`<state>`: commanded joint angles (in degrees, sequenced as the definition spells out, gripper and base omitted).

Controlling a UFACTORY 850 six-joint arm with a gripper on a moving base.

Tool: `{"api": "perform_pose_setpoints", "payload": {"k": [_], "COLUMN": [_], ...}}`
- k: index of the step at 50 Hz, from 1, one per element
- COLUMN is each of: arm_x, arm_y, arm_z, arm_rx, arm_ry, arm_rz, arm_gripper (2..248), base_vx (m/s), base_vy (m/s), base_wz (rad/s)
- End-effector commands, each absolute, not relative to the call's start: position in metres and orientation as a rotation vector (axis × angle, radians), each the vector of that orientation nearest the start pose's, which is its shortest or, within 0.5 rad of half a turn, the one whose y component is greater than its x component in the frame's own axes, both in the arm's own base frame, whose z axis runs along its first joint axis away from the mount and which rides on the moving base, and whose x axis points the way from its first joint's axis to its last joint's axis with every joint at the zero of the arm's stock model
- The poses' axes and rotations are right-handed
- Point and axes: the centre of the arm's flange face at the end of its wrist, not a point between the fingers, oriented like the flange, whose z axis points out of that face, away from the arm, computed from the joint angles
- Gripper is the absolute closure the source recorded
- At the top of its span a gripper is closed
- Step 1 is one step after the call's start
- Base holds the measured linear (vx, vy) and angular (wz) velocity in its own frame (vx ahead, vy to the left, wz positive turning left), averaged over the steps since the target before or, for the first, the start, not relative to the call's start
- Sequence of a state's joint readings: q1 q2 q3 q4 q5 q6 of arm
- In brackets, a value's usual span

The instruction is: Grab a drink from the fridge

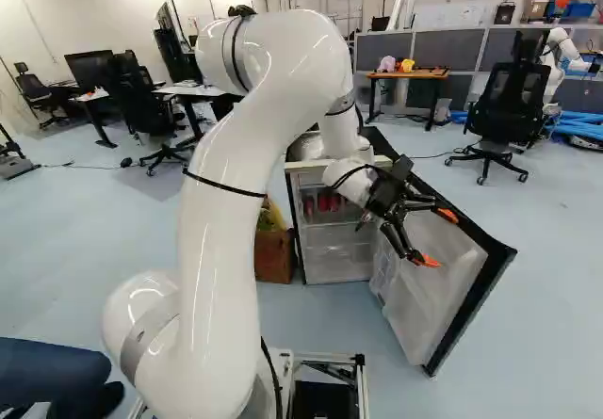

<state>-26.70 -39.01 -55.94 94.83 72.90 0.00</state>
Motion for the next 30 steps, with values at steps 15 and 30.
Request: {"api": "perform_pose_setpoints", "payload": {"k": [15,30], "arm_x": [0.404,0.388], "arm_y": [-0.293,-0.282], "arm_z": [0.277,0.28], "arm_rx": [0.973,1.135], "arm_ry": [-1.76,-1.656], "arm_rz": [1.024,1.096], "arm_gripper": [3,3], "base_vx": [0.0,0.0], "base_vy": [0.0,0.0], "base_wz": [0.0,0.0]}}
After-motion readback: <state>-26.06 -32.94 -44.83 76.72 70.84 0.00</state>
